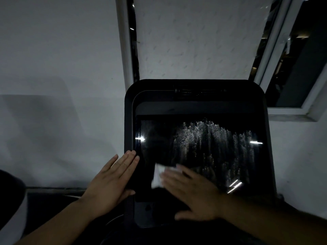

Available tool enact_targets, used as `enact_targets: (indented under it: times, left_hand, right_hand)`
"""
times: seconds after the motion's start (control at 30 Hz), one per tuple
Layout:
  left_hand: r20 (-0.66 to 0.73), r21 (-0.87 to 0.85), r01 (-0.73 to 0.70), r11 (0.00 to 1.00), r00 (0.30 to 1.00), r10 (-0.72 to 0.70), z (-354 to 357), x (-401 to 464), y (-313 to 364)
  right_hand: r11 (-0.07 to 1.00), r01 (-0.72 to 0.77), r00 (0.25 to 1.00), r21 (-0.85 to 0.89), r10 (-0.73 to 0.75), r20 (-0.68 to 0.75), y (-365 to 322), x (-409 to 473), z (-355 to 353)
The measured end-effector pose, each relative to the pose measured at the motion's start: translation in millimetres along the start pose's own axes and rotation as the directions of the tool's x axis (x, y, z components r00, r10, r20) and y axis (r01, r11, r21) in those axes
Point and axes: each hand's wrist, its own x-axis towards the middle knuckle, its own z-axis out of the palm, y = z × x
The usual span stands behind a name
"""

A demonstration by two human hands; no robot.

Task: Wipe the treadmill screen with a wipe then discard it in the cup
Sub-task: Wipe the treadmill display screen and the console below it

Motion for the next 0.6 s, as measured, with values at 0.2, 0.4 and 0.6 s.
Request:
enact_targets:
  times: [0.2,0.4,0.6]
  left_hand:
    - [0.012,0.000,0.005,1.000,1.000,-0.005,0.8,0.8,-1.0]
    - [0.014,0.003,0.006,1.000,1.000,-0.006,-2.0,0.2,0.1]
    - [-0.001,0.003,0.000,1.000,1.000,0.000,-0.8,0.8,0.4]
  right_hand:
    - [0.996,0.073,0.997,-0.060,-0.071,0.024,27.7,9.2,-2.6]
    - [0.968,-0.210,0.978,-0.138,0.208,-0.029,87.3,55.5,-36.4]
    - [1.000,-0.005,1.000,0.006,0.005,-0.029,3.3,10.0,2.3]
